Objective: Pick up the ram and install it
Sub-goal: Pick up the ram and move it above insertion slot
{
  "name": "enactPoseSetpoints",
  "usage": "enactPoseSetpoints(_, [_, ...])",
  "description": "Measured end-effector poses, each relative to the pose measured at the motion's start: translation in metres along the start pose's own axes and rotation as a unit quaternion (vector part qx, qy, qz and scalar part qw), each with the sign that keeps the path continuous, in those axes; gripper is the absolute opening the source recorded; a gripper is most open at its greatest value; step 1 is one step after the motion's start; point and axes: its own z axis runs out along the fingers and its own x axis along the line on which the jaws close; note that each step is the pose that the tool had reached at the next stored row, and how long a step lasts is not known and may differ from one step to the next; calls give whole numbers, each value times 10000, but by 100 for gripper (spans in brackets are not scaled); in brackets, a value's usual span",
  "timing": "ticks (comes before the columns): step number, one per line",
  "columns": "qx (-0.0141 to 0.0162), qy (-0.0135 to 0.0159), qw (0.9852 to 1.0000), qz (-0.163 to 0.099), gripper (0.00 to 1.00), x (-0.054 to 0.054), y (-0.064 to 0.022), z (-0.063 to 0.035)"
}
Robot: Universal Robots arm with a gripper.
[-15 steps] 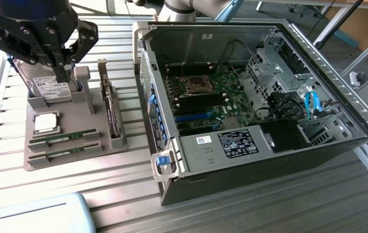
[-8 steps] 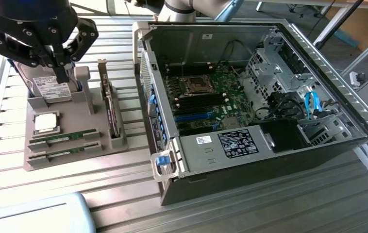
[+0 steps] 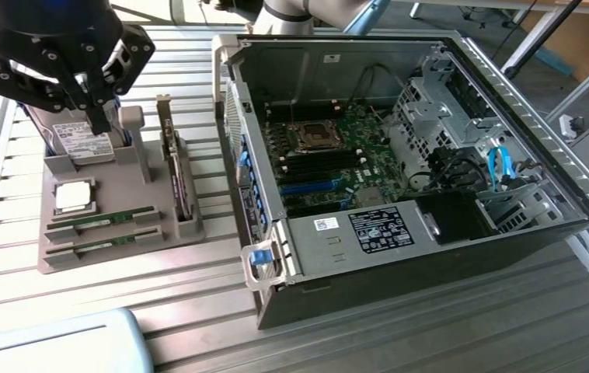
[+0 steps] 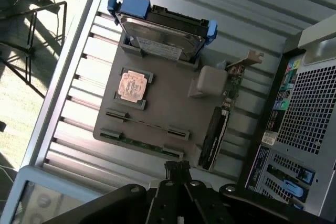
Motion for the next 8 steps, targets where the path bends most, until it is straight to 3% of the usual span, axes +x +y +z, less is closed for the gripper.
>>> enactPoseSetpoints(4, [-10,18,9992,-402,11,0,0,8])
enactPoseSetpoints(8, [-20,36,9966,-826,11,1,-1,21])
